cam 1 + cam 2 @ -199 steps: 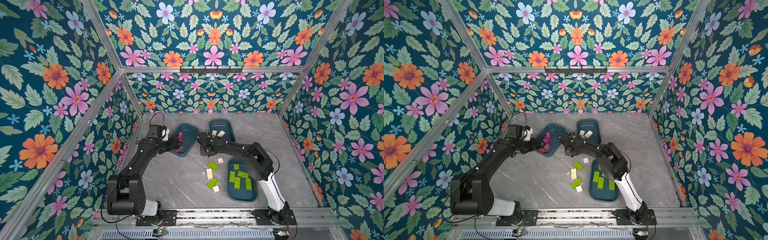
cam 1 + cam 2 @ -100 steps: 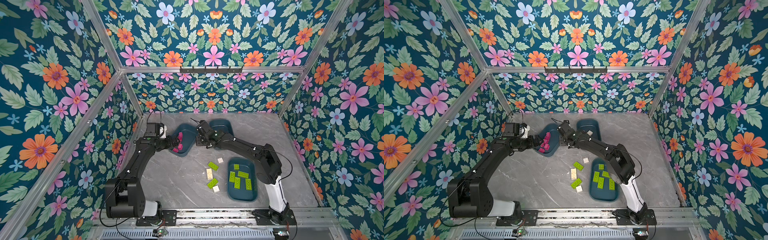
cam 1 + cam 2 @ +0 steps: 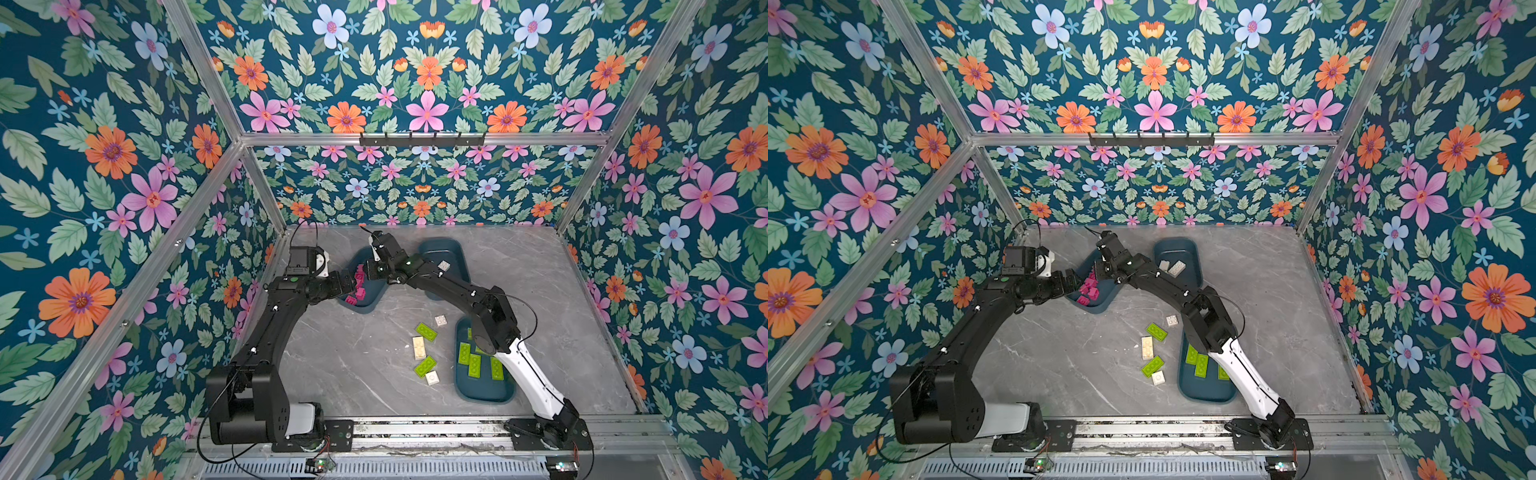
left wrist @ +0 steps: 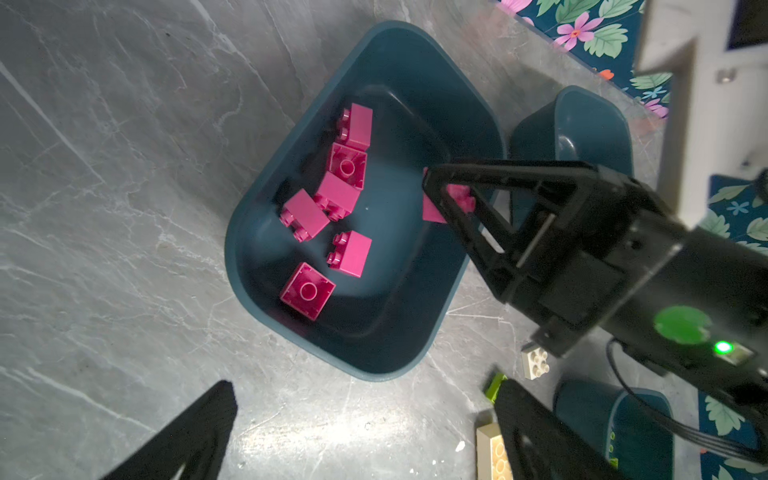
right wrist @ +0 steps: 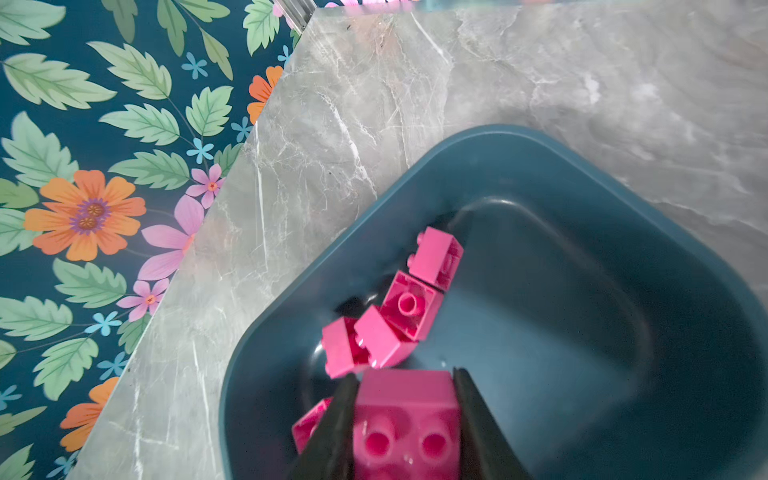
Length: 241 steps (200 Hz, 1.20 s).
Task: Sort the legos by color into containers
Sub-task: 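Carry the magenta brick over the magenta tub and open the right gripper, then lower the right gripper onto a cream brick near the lime-green bricks and grasp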
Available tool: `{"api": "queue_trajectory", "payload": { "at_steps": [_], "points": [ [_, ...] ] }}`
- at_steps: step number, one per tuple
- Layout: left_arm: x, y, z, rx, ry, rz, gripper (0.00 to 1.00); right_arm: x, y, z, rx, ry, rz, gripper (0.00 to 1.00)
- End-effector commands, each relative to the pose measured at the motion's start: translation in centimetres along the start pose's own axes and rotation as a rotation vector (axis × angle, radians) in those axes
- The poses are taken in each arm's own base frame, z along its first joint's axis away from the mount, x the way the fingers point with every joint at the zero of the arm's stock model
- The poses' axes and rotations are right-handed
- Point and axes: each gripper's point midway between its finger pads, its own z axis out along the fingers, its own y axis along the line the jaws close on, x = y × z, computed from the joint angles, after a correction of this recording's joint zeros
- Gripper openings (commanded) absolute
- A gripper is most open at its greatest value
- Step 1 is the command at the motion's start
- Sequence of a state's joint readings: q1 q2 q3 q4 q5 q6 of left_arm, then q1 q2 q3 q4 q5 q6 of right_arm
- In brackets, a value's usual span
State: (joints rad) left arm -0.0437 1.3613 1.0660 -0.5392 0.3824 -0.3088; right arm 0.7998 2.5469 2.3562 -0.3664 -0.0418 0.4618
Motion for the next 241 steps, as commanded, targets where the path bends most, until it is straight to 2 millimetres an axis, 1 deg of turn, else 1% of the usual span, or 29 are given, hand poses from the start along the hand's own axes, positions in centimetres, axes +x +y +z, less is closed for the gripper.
{"api": "queue_trajectory", "payload": {
  "at_steps": [1, 16, 38, 49, 65, 74, 85, 87, 102, 134, 145, 159, 178, 189, 202, 217, 241],
  "points": [
    [0.1, 0.3, -0.1, -0.011, 0.0, -0.006, 1.0, -0.6, 0.2, 0.6, -0.022, -0.005, -0.002, 0.4],
    [0.3, 0.4, 0.0, -0.011, 0.004, -0.008, 1.0, -0.7, 0.0, 0.8, -0.011, -0.002, 0.003, 0.45],
    [0.6, 0.4, 0.2, -0.007, 0.011, -0.01, 1.0, -0.8, -0.1, 0.2, -0.001, 0.003, -0.004, 0.56],
    [0.7, 0.5, 0.2, -0.007, 0.012, -0.012, 1.0, -0.9, -0.1, -0.6, 0.006, 0.003, -0.008, 0.59],
    [0.7, 0.4, 0.3, -0.006, 0.01, -0.014, 1.0, -0.8, 0.2, -2.1, -0.003, 0.014, -0.021, 0.61],
    [0.6, 0.5, 0.3, -0.005, 0.008, -0.017, 1.0, -0.3, 0.3, -2.9, -0.01, 0.035, -0.029, 0.62],
    [0.5, 0.3, 0.3, 0.002, 0.005, -0.018, 1.0, 0.3, 0.4, -4.4, -0.015, 0.059, -0.031, 0.63],
    [0.5, 0.3, 0.3, 0.003, 0.006, -0.018, 1.0, 0.7, 0.4, -4.5, -0.014, 0.07, -0.031, 0.63],
    [0.5, 0.2, 0.4, 0.009, 0.007, -0.022, 1.0, 2.0, 0.5, -6.8, -0.019, 0.105, -0.03, 0.64],
    [0.7, 0.2, 0.8, 0.023, 0.018, -0.035, 1.0, 6.4, -0.2, -11.7, 0.018, 0.204, 0.034, 0.66],
    [0.7, 0.2, 0.9, 0.022, 0.02, -0.036, 1.0, 8.1, -0.7, -13.3, 0.054, 0.241, 0.059, 0.67],
    [0.6, 0.2, 0.9, 0.021, 0.017, -0.035, 1.0, 10.4, -2.0, -15.1, 0.158, 0.296, 0.094, 0.7],
    [0.6, 0.1, 1.0, 0.029, 0.019, -0.04, 1.0, 12.6, -2.6, -17.3, 0.245, 0.32, 0.126, 0.73],
    [0.5, 0.0, 1.0, 0.034, 0.02, -0.041, 1.0, 13.9, -2.8, -18.2, 0.281, 0.343, 0.157, 0.73],
    [0.6, -0.1, 1.1, 0.039, 0.023, -0.043, 1.0, 15.4, -3.1, -18.8, 0.306, 0.37, 0.209, 0.74],
    [0.6, -0.1, 1.1, 0.041, 0.023, -0.044, 1.0, 16.7, -3.3, -19.0, 0.317, 0.387, 0.25, 0.74],
    [0.7, -0.2, 1.1, 0.045, 0.023, -0.046, 1.0, 18.7, -3.7, -18.8, 0.345, 0.428, 0.276, 0.74]
  ]
}}
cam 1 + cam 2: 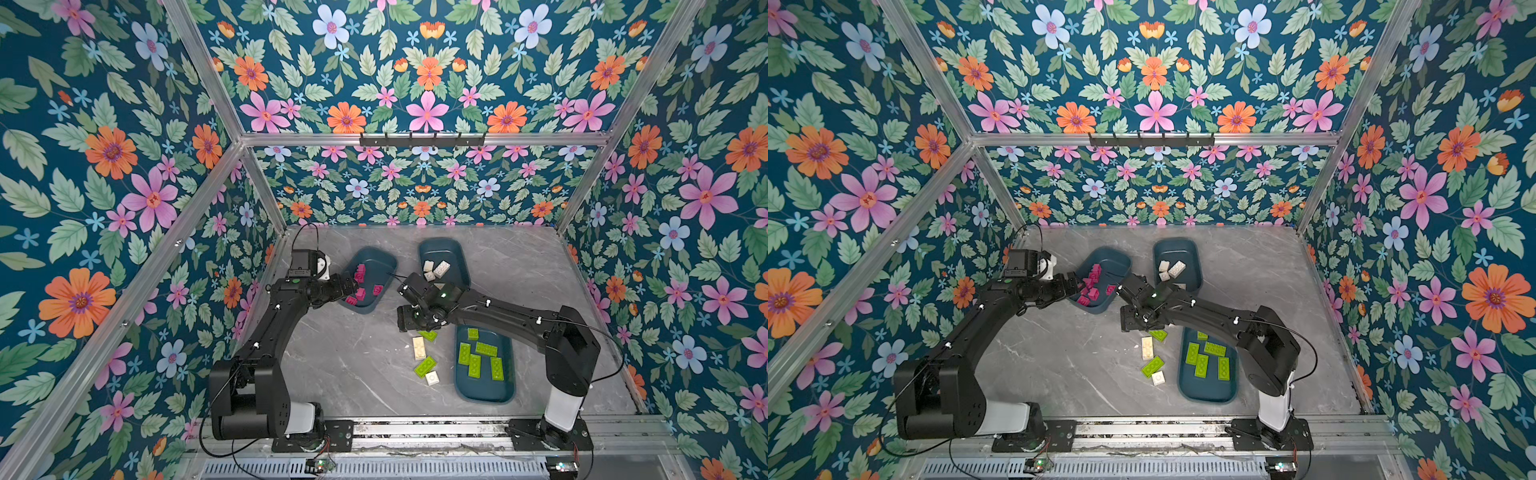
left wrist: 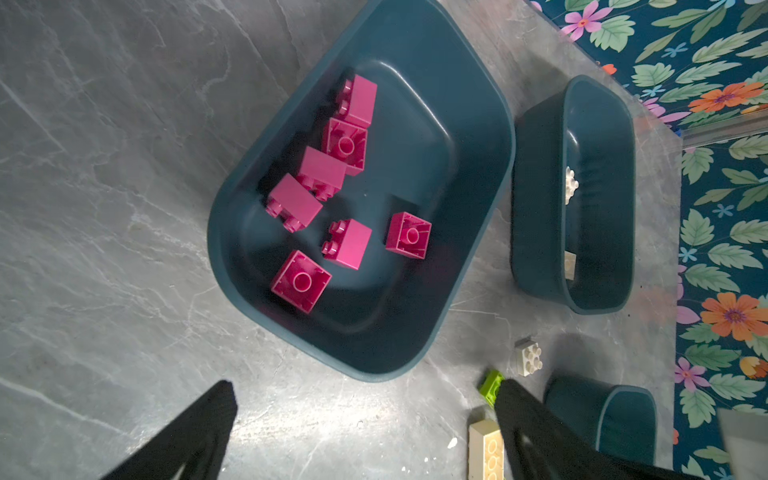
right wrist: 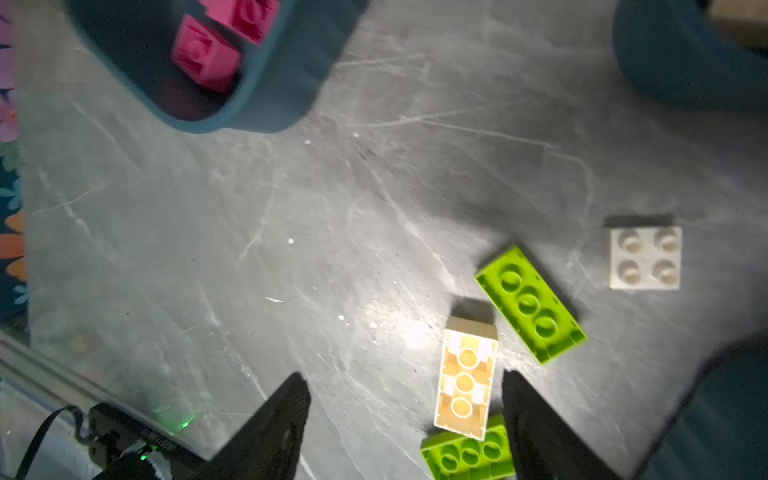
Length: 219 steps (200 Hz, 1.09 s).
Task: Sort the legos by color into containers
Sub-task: 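Lower the right gripper onto a cream brick near the lime-green bricks and grasp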
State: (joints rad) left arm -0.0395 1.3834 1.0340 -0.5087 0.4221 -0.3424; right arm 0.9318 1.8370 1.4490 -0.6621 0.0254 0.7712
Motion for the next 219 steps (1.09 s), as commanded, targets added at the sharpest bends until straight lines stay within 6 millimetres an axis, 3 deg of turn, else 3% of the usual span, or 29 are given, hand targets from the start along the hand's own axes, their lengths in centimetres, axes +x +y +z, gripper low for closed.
{"api": "queue_trajectory", "payload": {
  "at_steps": [1, 77, 111, 142, 219],
  "points": [
    [-0.2, -0.3, -0.1, 0.017, -0.009, -0.001, 1.0, 1.5, -0.9, 0.6, 0.049, 0.032, 0.08, 0.74],
    [1.5, 0.2, 0.4, 0.019, 0.024, 0.01, 1.0, 5.3, -3.1, 3.4, 0.224, 0.101, 0.124, 0.66],
    [2.0, 0.6, 0.4, 0.007, 0.027, 0.013, 1.0, 5.7, -3.4, 4.6, 0.239, 0.116, 0.136, 0.63],
    [2.0, 0.6, 0.4, 0.008, 0.023, 0.014, 1.0, 5.7, -3.1, 5.3, 0.234, 0.126, 0.132, 0.52],
    [1.9, 0.6, 0.5, 0.009, 0.032, 0.018, 1.0, 5.6, -3.5, 6.1, 0.25, 0.127, 0.115, 0.36]
  ]
}}
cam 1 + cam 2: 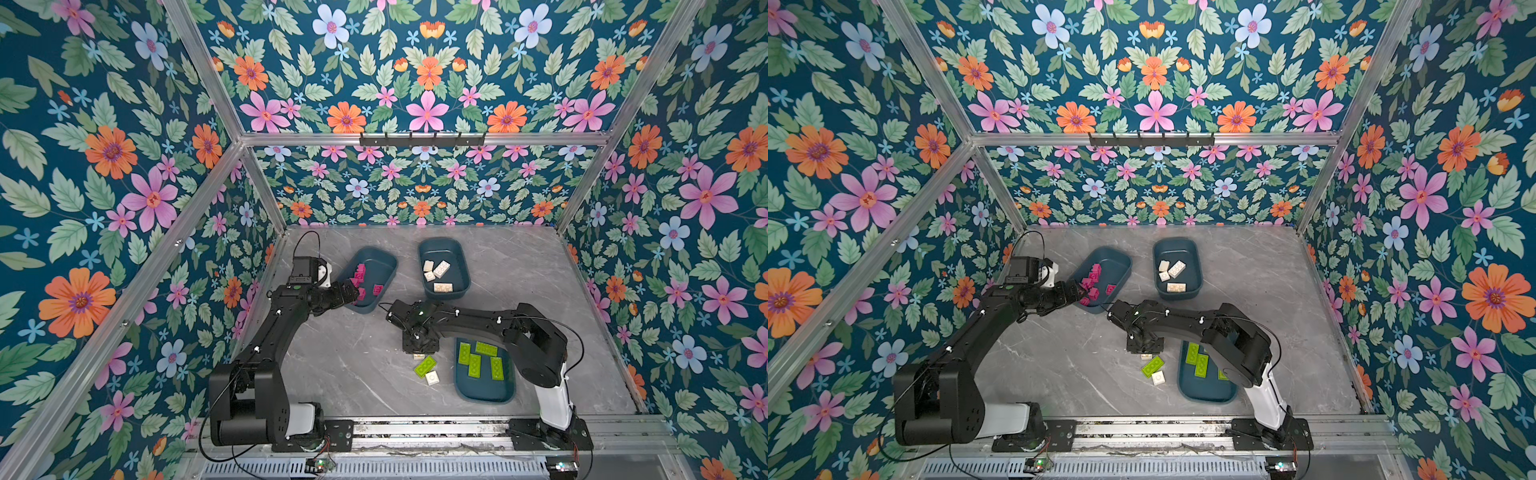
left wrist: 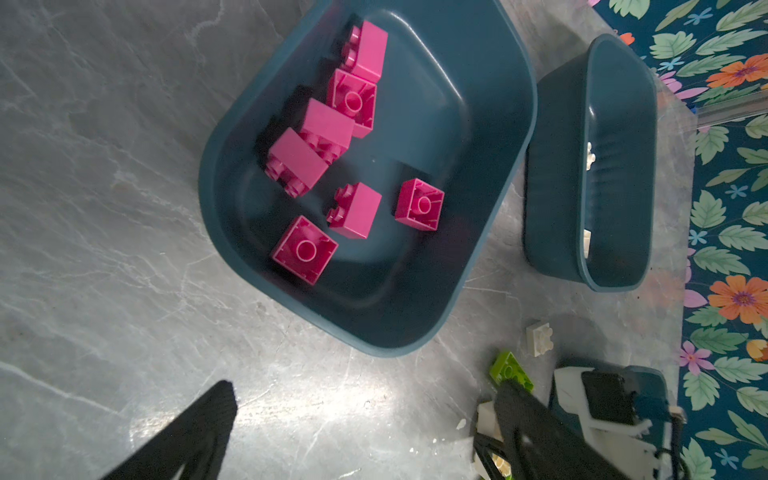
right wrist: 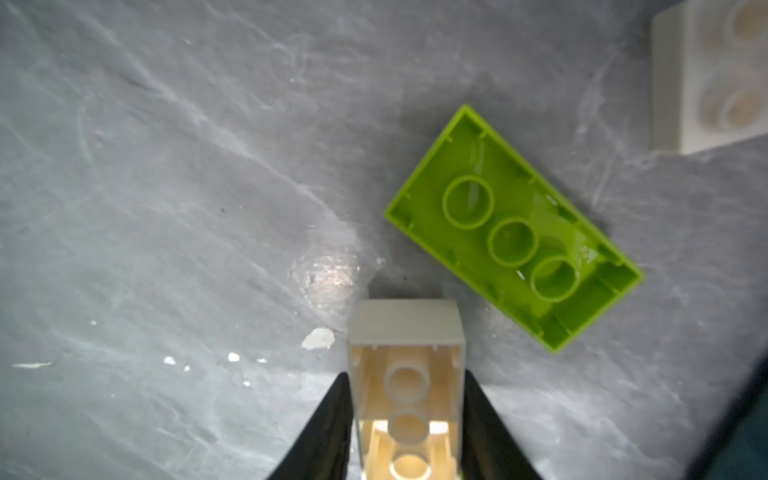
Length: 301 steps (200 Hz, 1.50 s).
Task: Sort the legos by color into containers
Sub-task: 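Carry the cream brick to the white-brick tub and release it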
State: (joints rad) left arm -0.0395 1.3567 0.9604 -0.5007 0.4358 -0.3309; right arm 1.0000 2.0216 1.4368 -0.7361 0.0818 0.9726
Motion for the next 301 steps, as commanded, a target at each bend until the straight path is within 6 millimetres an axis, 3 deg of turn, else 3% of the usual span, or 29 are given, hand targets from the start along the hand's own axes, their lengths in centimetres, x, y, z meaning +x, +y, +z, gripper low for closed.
{"api": "queue_trajectory", "payload": {
  "at_steps": [1, 24, 57, 93, 125, 162, 217, 247, 271, 301],
  "points": [
    [-0.3, -0.2, 0.0, 0.007, -0.006, 0.021, 1.0, -0.2, -0.4, -0.2, 0.016, -0.012, -0.004, 0.36],
    [-0.2, -0.2, -0.2, 0.006, 0.007, 0.031, 1.0, -1.0, -0.1, -1.4, 0.003, -0.044, -0.027, 0.32],
    [-0.8, -1.1, -1.1, 0.025, -0.012, 0.036, 1.0, -3.7, -0.3, -5.2, -0.043, -0.137, -0.034, 0.29],
    [-1.7, -2.8, -1.8, 0.1, -0.027, 0.02, 1.0, -8.4, -1.6, -8.9, -0.134, -0.227, 0.012, 0.27],
    [-2.4, -4.7, -2.3, 0.189, -0.051, -0.005, 1.0, -13.6, -4.4, -11.0, -0.144, -0.305, 0.054, 0.27],
    [-2.6, -5.7, -2.1, 0.218, -0.053, -0.009, 1.0, -18.9, -8.3, -10.7, -0.155, -0.332, 0.145, 0.27],
    [-2.8, -6.6, -1.4, 0.216, -0.046, 0.001, 1.0, -24.3, -11.0, -7.6, -0.163, -0.32, 0.253, 0.26],
    [-2.8, -6.5, -1.2, 0.208, -0.038, 0.007, 1.0, -25.7, -11.3, -5.1, -0.141, -0.293, 0.282, 0.27],
    [-2.9, -6.5, -1.2, 0.2, -0.036, 0.013, 1.0, -26.0, -11.1, -3.7, -0.135, -0.267, 0.296, 0.38],
    [-2.9, -6.5, -1.4, 0.191, -0.035, 0.024, 1.0, -26.3, -10.7, -4.5, -0.151, -0.284, 0.276, 0.55]
  ]
}}
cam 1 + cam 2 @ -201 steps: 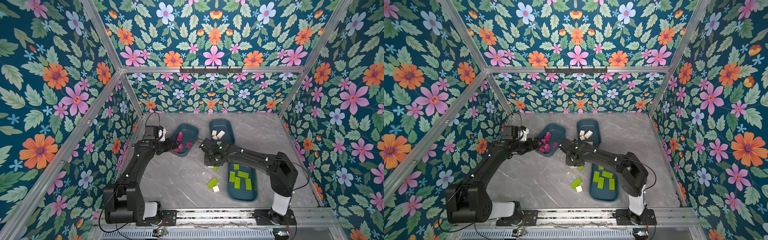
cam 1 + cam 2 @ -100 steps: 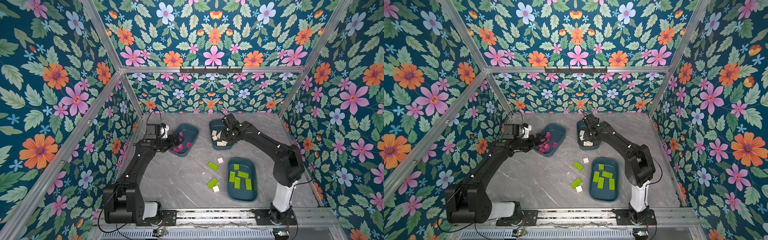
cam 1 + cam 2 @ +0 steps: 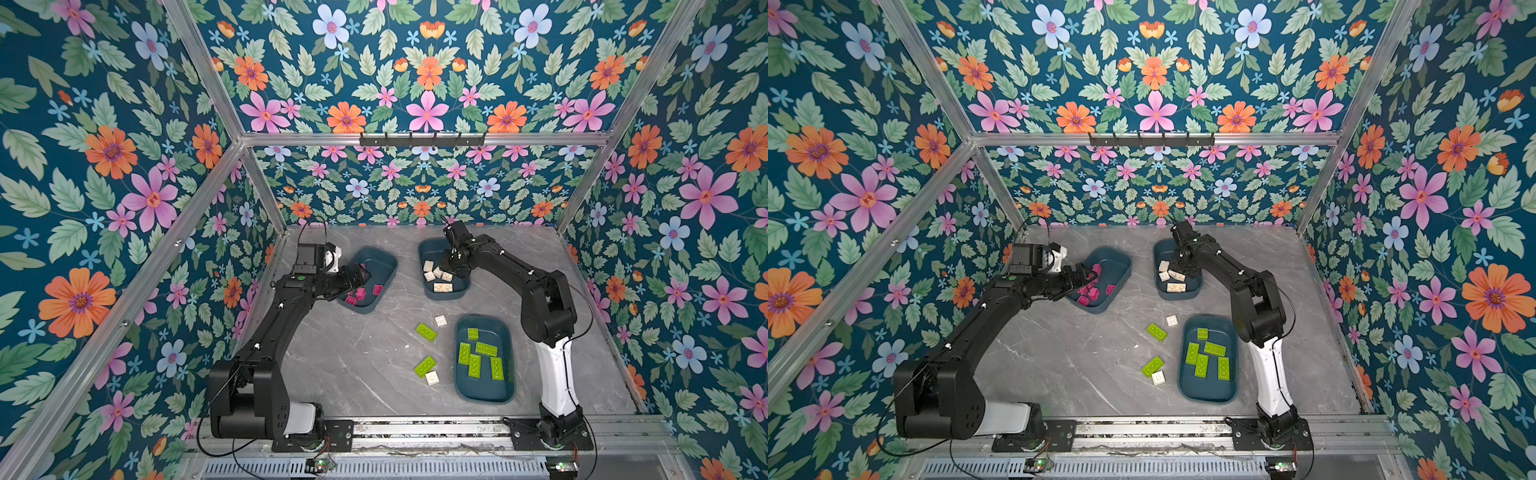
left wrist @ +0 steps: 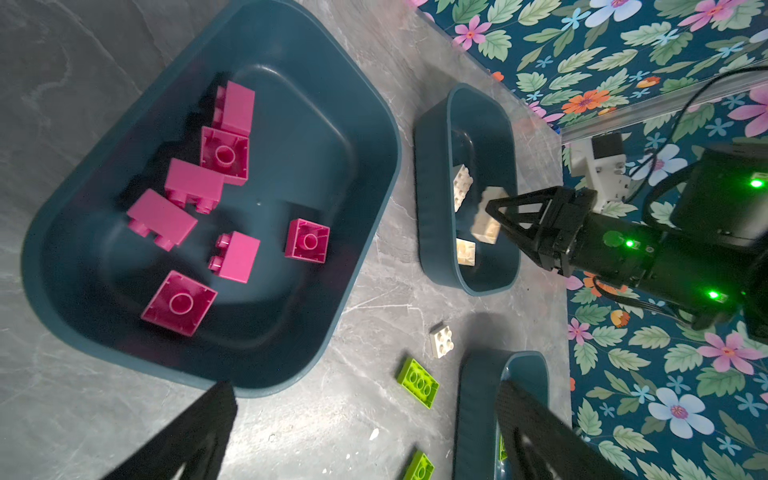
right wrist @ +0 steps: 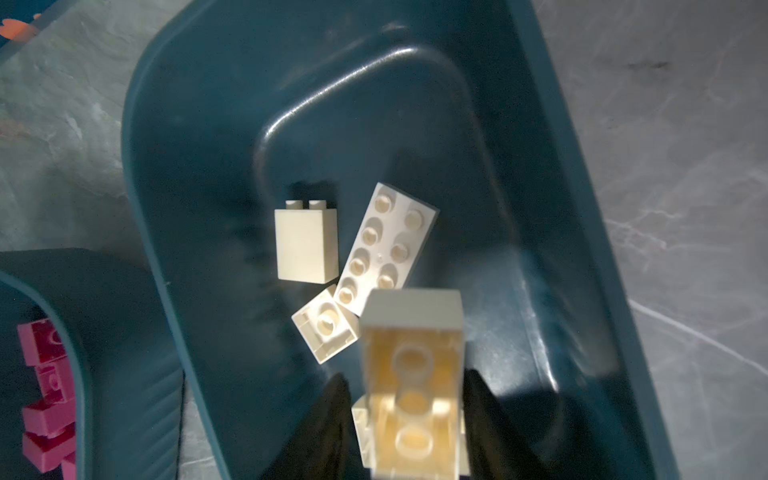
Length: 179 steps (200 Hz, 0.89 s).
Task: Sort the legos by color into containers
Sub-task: 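Carry the cream brick to the white-brick tub and release it, then lower the right gripper onto a loose lime-green brick and grasp it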
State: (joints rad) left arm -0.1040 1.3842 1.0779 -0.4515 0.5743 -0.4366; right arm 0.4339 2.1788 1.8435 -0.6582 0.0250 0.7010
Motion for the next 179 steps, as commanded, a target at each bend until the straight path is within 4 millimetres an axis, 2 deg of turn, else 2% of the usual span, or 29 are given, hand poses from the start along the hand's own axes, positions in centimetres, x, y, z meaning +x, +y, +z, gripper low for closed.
{"api": "queue_trajectory", "payload": {
  "at_steps": [1, 19, 42, 68, 100, 144, 161, 179],
  "points": [
    [-0.2, 0.1, -0.2, -0.012, -0.003, 0.025, 1.0, -0.2, 0.4, -1.0, -0.014, -0.005, -0.01, 0.56],
    [0.0, 0.2, -0.2, -0.018, 0.003, 0.026, 1.0, 0.0, 0.6, -2.3, -0.033, -0.009, -0.037, 0.6],
    [0.2, 0.4, -0.1, -0.022, 0.009, 0.026, 1.0, 1.5, 1.0, -4.2, -0.07, -0.001, -0.098, 0.61],
    [0.4, 0.5, -0.2, -0.028, 0.01, 0.03, 1.0, 5.0, 1.9, -6.5, -0.127, 0.036, -0.214, 0.63],
    [0.6, 0.7, -0.1, -0.032, 0.015, 0.029, 1.0, 10.8, 3.6, -8.8, -0.218, 0.088, -0.435, 0.63],
    [0.8, 0.9, -0.2, -0.038, 0.015, 0.028, 1.0, 18.2, 4.6, -8.6, -0.296, 0.191, -0.715, 0.62],
    [1.1, 1.1, -0.1, -0.042, 0.022, 0.028, 1.0, 20.0, 4.4, -7.9, -0.304, 0.221, -0.8, 0.62],
    [1.3, 1.2, -0.2, -0.046, 0.024, 0.025, 1.0, 20.9, 3.9, -6.9, -0.287, 0.243, -0.855, 0.61]
  ]
}}
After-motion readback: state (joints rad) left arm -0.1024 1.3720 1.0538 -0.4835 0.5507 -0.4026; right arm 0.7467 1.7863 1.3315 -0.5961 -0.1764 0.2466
